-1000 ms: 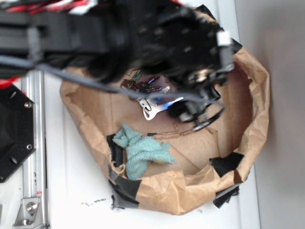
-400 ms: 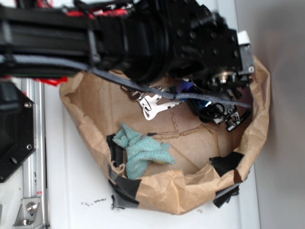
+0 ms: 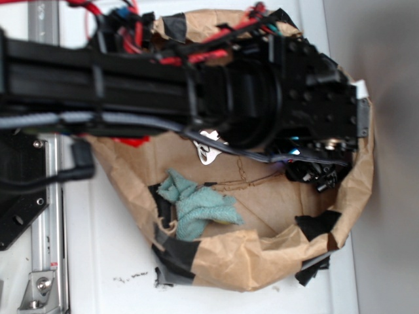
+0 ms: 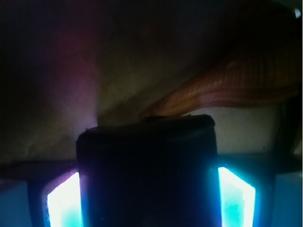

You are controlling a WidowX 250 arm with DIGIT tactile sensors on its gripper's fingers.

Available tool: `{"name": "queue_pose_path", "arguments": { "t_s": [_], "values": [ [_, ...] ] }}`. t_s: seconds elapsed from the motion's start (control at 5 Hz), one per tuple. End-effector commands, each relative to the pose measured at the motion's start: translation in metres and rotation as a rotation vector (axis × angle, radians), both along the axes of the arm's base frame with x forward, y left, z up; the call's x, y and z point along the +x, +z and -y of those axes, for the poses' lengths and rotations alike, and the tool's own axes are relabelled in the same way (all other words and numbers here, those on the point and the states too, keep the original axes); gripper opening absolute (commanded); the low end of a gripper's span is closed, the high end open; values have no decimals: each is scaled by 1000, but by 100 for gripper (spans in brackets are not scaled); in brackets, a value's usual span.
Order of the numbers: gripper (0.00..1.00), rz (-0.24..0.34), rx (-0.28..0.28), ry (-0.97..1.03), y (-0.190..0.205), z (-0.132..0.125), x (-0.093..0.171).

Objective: Grab the black box.

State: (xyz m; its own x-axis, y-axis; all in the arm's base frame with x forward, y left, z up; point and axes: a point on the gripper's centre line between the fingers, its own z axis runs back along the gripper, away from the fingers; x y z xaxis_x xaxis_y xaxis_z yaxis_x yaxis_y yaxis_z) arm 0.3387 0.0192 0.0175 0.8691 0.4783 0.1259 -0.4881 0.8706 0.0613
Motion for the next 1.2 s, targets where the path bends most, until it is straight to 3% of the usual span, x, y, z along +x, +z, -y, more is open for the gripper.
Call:
{"name": "queue_pose_path", "arguments": {
  "t_s": [0.0,0.2,0.4,0.6,0.8,1.0],
  "values": [
    [0,-20,-2,-217,38,8,-30],
    [0,29,121,-317,86,-2,-56],
    [0,52,94,-365,131,-10,-65],
    [0,28,64,-383,146,-4,-56],
    [0,1,46,-379,146,1,-48],
    [0,-19,75,-365,138,-1,-46]
  ]
}}
